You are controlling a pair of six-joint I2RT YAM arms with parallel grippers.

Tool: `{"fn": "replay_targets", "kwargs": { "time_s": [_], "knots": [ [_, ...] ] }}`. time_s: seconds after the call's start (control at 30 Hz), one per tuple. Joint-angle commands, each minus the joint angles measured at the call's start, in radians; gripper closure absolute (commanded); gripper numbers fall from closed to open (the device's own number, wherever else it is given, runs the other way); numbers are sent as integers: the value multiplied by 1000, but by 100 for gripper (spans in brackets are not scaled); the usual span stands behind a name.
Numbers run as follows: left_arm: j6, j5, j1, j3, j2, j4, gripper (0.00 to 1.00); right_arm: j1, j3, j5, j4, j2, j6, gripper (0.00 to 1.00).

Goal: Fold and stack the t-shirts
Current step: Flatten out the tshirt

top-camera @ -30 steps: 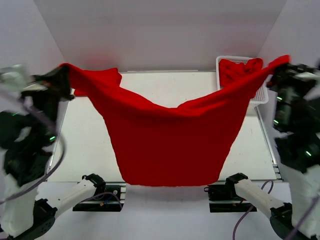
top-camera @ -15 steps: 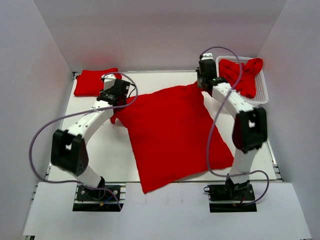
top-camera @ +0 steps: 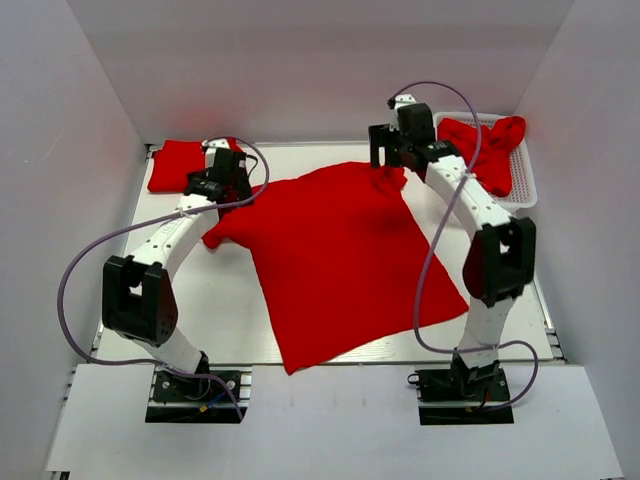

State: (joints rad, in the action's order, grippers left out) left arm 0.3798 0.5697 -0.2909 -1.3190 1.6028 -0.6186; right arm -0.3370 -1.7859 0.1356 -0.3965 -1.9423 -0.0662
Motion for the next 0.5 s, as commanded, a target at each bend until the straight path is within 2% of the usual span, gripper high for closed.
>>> {"fn": "replay_targets", "kwargs": {
  "time_s": [0.0,0.03,0.1,0.13,0.2,0.23,0.37,0.47],
  "knots": [
    [-137,-178,1,-34,5,144,0,-26,75,-122,-53,144,-26,10],
    [-157,-204,1,-43,25,163,0,-36,188,-157,-57,188,-64,10],
    [-168,-263,1,-63,90,200,0,-51,282,-191,-48,264,-95,10],
    [-177,-275,1,-78,120,210,0,-56,431,-211,-41,313,-151,10],
    [-177,-284,1,-132,214,197,0,-69,569,-215,-34,403,-178,10],
    [-177,-295,1,-156,250,178,0,-68,648,-194,-39,423,-241,10],
    [-167,-295,1,-239,397,123,0,-73,882,-220,-26,534,-328,10],
    [-138,-306,10,-253,445,99,0,-68,950,-180,-43,588,-354,10]
  ]
}}
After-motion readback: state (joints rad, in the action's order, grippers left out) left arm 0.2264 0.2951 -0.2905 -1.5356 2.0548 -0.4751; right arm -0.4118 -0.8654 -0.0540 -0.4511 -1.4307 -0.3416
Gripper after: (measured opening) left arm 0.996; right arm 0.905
